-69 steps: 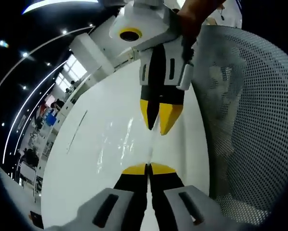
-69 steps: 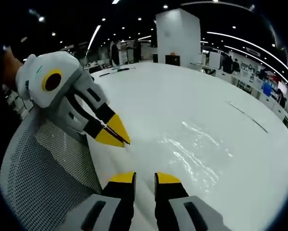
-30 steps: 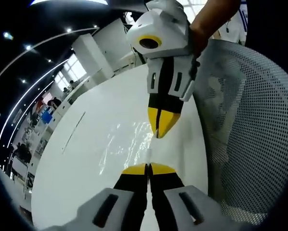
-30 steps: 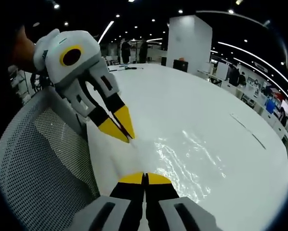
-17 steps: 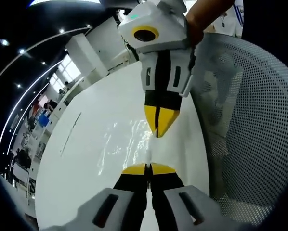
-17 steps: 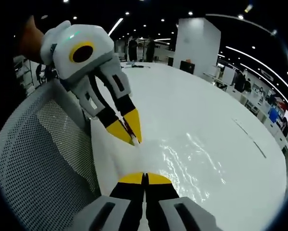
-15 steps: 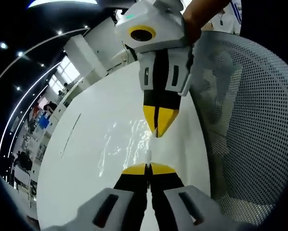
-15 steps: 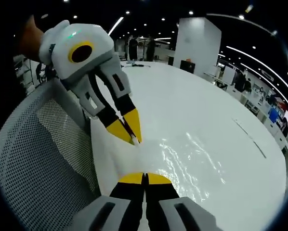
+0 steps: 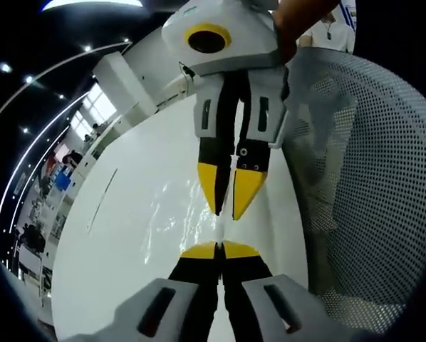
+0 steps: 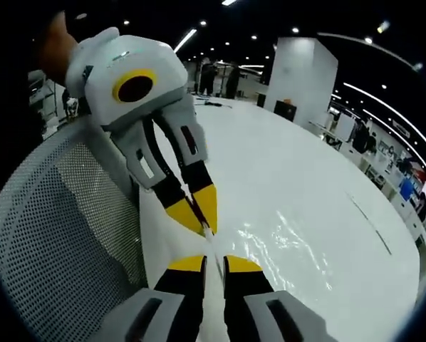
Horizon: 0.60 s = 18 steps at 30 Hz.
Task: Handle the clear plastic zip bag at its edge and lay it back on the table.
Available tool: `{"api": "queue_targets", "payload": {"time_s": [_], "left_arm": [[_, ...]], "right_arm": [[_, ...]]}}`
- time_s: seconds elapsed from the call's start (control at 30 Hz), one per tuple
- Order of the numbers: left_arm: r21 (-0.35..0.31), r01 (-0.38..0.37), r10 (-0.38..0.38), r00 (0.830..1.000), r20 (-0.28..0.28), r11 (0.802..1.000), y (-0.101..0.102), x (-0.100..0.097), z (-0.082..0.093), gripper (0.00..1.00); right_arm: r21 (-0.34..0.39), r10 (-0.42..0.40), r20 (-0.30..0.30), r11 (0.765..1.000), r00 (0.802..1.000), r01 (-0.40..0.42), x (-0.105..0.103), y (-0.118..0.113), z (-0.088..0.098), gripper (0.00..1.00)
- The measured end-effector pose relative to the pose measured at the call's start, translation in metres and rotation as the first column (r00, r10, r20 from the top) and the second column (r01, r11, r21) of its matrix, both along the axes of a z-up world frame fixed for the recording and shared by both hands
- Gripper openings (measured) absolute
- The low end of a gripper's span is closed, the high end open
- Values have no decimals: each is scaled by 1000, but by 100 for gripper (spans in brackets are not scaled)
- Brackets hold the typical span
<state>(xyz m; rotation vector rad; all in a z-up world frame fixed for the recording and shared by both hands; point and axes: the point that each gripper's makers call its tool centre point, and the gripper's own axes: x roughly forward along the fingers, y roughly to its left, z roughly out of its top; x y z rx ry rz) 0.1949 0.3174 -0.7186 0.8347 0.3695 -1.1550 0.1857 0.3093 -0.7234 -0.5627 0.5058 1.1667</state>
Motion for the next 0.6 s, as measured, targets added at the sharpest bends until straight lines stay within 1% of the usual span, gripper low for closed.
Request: {"api": "queue_targets", "payload": {"time_s": [0.13,0.6], "left_arm": [[-5,-4,4,1000,-3,1000,0,-2,0,0],[-18,-10,10,1000,-4,1000,0,-1,2,0]], "right_arm": [[1,2,16,1000,1000,-2,3,2,1,6],[-2,24,34,1000,999,-24,2,11,5,6]]}}
